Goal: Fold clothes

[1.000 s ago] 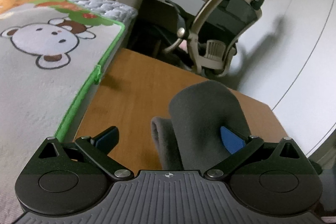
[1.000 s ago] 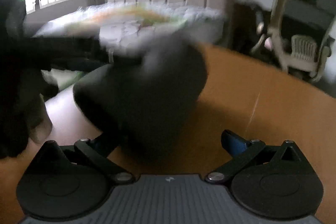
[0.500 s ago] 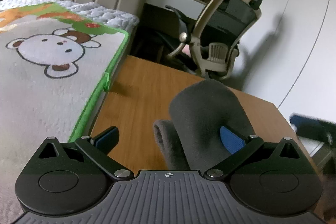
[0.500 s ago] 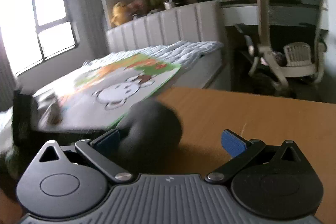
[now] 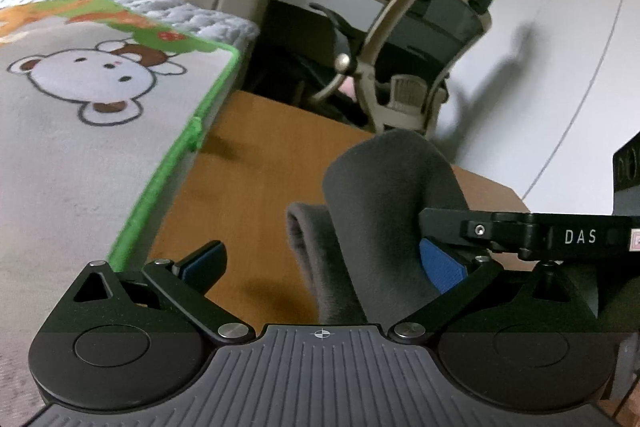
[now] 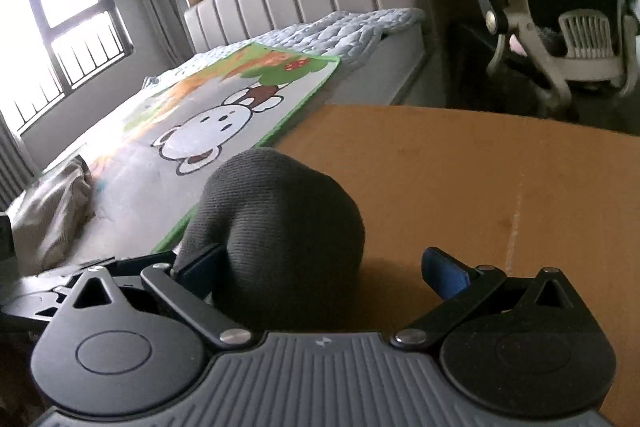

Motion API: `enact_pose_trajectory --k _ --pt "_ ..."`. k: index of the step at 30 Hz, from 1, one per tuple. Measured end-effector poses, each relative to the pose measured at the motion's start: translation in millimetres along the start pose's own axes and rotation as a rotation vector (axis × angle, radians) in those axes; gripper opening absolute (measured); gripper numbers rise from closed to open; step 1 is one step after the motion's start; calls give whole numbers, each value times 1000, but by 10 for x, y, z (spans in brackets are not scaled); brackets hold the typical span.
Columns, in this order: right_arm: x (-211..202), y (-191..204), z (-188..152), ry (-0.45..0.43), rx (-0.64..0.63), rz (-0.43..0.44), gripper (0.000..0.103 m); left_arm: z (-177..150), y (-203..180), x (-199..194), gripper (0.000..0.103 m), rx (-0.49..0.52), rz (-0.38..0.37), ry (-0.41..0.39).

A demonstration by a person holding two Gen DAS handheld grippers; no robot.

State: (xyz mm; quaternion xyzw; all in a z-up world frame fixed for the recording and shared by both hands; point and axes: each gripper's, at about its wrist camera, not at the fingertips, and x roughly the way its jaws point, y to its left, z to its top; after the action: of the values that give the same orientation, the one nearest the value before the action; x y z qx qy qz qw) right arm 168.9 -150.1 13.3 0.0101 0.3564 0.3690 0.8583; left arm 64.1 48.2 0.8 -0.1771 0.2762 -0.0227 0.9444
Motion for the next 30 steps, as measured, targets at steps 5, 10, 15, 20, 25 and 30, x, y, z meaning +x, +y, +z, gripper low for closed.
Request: enact_pose_trajectory --k 5,10,15,20,25,30 --pt "-145 -106 -41 -7 -3 -29 103 -55 -116 71 103 -20 -33 16" --pt "-282 -196 -57 -43 -35 -70 103 -85 -235 195 103 -74 -92 45" --pt "-392 -237 -91 -89 -60 -93 103 -72 -233 239 103 -81 -119 54" --pt "-658 -237 -247 -157 -24 10 103 -60 -141 158 103 -76 -96 52" --pt "-704 -229 -436 -130 -39 43 103 -65 -160 152 103 -63 -88 47" --pt "-538 -230 -522 -66 -21 31 103 -50 -128 142 103 -77 -78 57"
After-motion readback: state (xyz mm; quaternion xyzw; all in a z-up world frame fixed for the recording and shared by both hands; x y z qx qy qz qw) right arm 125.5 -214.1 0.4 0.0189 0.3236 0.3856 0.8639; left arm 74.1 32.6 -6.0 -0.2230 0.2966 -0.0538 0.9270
